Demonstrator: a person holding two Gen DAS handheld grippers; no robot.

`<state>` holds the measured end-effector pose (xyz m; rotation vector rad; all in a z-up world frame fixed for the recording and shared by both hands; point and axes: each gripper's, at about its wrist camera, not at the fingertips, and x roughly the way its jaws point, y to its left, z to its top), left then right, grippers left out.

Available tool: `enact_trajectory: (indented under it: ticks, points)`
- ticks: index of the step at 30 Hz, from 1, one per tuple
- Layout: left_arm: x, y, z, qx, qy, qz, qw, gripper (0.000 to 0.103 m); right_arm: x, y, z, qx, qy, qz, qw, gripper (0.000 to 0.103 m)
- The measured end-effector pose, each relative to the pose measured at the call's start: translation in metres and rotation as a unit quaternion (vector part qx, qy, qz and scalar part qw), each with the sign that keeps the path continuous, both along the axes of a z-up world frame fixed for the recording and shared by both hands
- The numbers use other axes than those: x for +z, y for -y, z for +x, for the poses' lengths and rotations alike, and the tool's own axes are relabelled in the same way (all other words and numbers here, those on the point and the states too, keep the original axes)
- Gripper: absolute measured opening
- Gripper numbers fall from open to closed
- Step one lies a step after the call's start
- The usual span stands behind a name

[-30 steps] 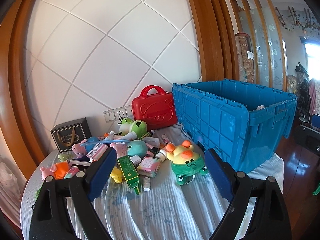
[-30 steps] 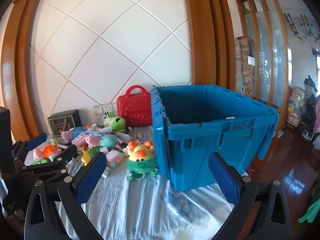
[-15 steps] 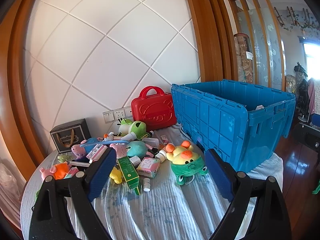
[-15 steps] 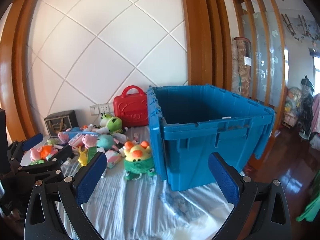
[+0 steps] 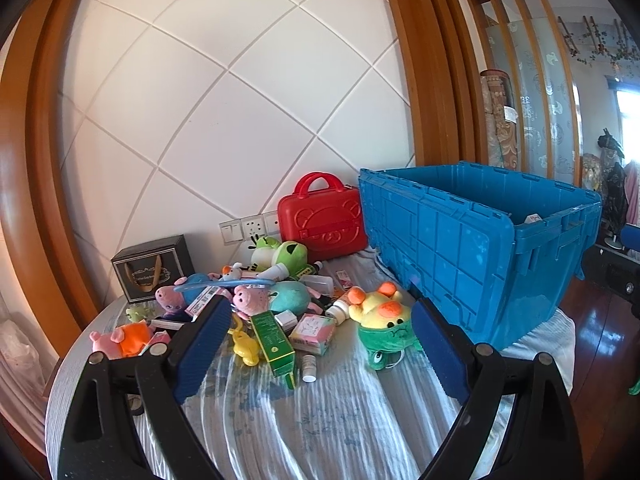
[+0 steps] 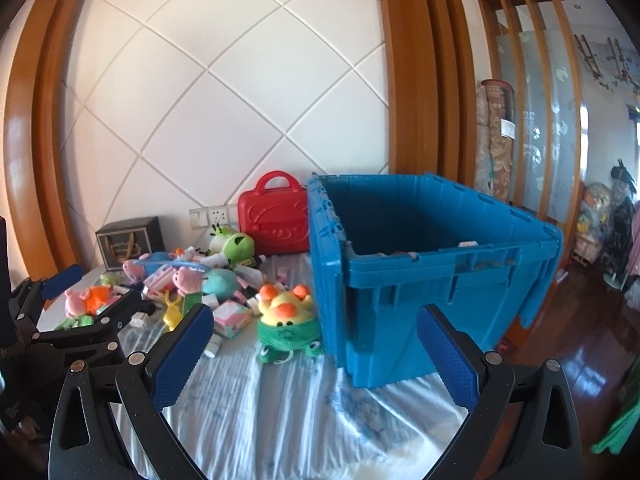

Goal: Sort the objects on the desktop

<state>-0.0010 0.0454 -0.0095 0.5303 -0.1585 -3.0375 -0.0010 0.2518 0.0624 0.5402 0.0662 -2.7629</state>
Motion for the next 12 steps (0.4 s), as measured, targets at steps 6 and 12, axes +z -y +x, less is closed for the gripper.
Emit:
enact_trajectory:
  ticks: [6,12]
  points:
    - [0.0,0.002,0.002,-0.004,-0.004,-0.012,0.9999,0.092,0.0,0.009,0.002,0.015,-0.005,0.003,1.0,0.103]
    - [0.005,-0.01,0.006,-0.023,-0.021,-0.018,0.9993,0.089,0.002,-0.005,0.002,0.0,-0.005,-0.005,1.0,0.103]
